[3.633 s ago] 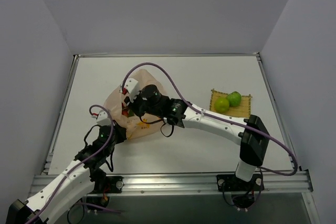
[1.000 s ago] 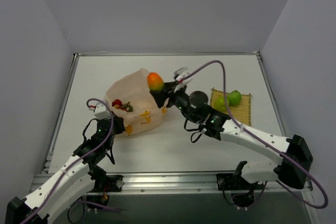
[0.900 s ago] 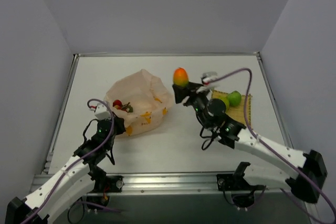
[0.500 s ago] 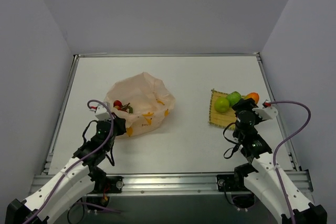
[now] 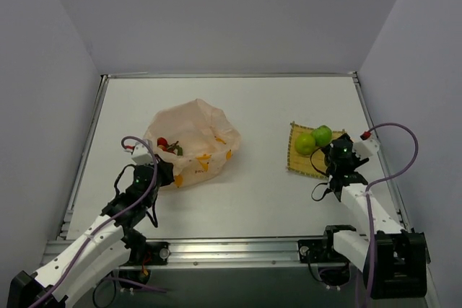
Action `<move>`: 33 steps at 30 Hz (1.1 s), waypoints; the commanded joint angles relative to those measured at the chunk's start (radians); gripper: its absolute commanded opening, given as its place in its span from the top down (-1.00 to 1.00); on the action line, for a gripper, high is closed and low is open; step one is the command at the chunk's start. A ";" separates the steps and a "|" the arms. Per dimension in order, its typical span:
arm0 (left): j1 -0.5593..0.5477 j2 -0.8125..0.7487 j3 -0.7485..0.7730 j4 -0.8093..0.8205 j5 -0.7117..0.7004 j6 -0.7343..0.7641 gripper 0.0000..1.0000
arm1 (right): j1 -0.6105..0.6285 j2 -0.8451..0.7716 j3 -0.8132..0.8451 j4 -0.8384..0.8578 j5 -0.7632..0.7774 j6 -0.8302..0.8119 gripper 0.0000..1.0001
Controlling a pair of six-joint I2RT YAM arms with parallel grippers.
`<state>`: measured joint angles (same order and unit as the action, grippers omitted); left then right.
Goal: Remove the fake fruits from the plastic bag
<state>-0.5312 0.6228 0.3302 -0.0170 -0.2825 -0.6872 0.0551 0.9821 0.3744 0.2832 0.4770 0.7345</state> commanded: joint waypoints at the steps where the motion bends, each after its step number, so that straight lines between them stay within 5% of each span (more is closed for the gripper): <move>1: -0.001 0.000 0.017 0.045 0.008 0.003 0.95 | -0.093 0.068 0.055 0.071 -0.126 -0.073 0.42; 5: -0.001 -0.011 0.015 0.038 0.000 0.005 0.95 | -0.236 0.164 0.098 0.122 -0.317 -0.164 0.37; 16: -0.001 0.031 0.017 0.057 0.002 0.009 0.95 | -0.374 0.377 0.147 0.343 -0.641 -0.201 0.20; 22: -0.001 0.023 0.015 0.054 -0.001 0.011 0.95 | -0.376 0.446 0.159 0.356 -0.667 -0.187 0.04; 33: -0.001 0.022 0.013 0.057 0.000 0.011 0.95 | -0.376 0.431 0.172 0.243 -0.563 -0.158 -0.60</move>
<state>-0.5312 0.6518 0.3294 0.0029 -0.2779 -0.6872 -0.3199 1.4380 0.5110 0.5613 -0.1390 0.5678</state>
